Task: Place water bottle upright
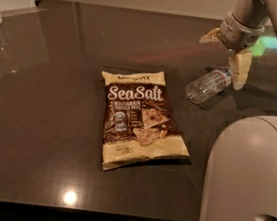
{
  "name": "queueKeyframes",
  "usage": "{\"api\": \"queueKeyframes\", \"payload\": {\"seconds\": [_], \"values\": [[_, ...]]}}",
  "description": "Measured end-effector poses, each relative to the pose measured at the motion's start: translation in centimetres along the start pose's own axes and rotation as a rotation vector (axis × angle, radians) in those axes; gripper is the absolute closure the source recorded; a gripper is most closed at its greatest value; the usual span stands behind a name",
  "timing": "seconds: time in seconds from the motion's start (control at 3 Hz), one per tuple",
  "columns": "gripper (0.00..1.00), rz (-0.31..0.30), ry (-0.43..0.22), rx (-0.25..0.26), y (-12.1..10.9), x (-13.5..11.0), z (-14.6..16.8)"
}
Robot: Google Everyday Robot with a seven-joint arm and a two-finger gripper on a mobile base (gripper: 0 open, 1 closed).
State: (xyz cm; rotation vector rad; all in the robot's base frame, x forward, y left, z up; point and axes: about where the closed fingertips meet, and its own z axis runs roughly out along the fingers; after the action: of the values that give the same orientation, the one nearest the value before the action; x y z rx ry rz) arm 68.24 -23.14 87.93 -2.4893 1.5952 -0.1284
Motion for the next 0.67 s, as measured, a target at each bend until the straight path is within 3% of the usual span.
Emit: {"api": "queueKeyframes", "payload": {"seconds": [0.67], "values": [[0.0, -0.037, 0.034, -0.074, 1.8, 1.02, 1.88]]}}
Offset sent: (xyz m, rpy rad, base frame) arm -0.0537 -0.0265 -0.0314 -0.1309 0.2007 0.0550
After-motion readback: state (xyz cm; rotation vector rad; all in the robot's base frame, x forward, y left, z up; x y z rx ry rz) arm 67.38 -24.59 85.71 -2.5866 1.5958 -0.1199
